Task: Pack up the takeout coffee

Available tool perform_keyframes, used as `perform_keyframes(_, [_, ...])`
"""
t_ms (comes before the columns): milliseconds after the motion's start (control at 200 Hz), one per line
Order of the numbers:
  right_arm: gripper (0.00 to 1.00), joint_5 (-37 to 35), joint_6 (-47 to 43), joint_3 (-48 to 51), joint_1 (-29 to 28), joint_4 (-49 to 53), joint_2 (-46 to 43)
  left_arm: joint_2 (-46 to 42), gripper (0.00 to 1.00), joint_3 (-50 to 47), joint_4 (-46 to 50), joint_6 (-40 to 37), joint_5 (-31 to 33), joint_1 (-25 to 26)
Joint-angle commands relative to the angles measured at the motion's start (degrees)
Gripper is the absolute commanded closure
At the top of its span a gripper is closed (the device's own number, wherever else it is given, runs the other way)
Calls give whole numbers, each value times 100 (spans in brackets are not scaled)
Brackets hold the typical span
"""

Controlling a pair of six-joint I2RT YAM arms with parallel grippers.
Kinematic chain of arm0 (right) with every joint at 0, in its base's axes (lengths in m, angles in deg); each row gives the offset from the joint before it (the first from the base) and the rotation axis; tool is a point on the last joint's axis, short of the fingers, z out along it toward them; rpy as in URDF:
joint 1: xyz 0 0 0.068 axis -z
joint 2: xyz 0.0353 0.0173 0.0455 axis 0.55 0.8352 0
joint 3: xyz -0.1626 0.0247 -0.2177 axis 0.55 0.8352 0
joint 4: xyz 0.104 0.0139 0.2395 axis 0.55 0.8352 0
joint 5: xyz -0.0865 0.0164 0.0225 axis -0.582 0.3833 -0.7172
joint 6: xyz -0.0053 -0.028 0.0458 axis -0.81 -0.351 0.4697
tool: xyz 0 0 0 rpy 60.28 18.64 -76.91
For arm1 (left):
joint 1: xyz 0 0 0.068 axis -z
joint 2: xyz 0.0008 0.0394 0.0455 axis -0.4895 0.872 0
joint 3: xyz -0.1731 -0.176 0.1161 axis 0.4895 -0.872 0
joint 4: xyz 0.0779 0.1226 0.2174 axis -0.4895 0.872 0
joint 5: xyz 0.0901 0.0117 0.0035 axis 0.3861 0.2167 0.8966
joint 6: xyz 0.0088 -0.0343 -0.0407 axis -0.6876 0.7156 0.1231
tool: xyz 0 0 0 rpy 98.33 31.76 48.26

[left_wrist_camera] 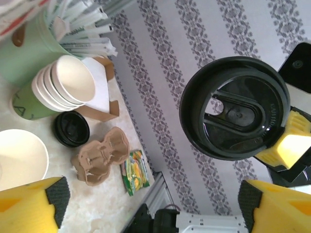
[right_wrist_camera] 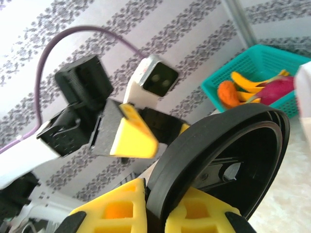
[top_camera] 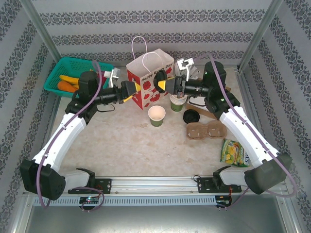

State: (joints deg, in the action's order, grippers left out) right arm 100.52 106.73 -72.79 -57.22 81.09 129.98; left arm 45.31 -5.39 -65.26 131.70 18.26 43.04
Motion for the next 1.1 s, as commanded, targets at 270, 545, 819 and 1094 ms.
perform_keyframes(270, [100, 847, -442, -260, -289, -180, 179, 87, 24, 342, -936, 128, -994, -67])
perform_keyframes(545, [100, 785, -207, -511, -515, -281, 438, -50, 46, 302, -1127, 74, -937, -51])
perform_keyframes(819, [100, 758, -100, -595, -678, -449, 506, -82, 52, 205, -1405, 148, -1045, -7])
perform_keyframes(1094, [100, 529, 109, -546, -752, -712, 390, -160, 53, 104, -1702, 143, -1158, 37])
